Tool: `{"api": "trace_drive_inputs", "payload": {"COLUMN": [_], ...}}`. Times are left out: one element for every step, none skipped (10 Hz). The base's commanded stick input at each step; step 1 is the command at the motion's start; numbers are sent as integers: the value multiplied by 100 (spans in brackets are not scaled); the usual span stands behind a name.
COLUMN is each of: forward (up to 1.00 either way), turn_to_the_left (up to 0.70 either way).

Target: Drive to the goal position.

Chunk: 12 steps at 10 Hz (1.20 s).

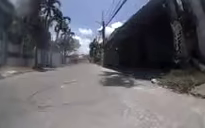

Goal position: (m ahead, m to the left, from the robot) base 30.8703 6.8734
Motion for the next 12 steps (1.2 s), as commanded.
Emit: {"api": "trace_drive_inputs", "payload": {"forward": [85,85,85,85,85,85,85,85,85,85,85,85], "turn_to_the_left": [0,0,0,0,0,0,0,0,0,0,0,0]}}
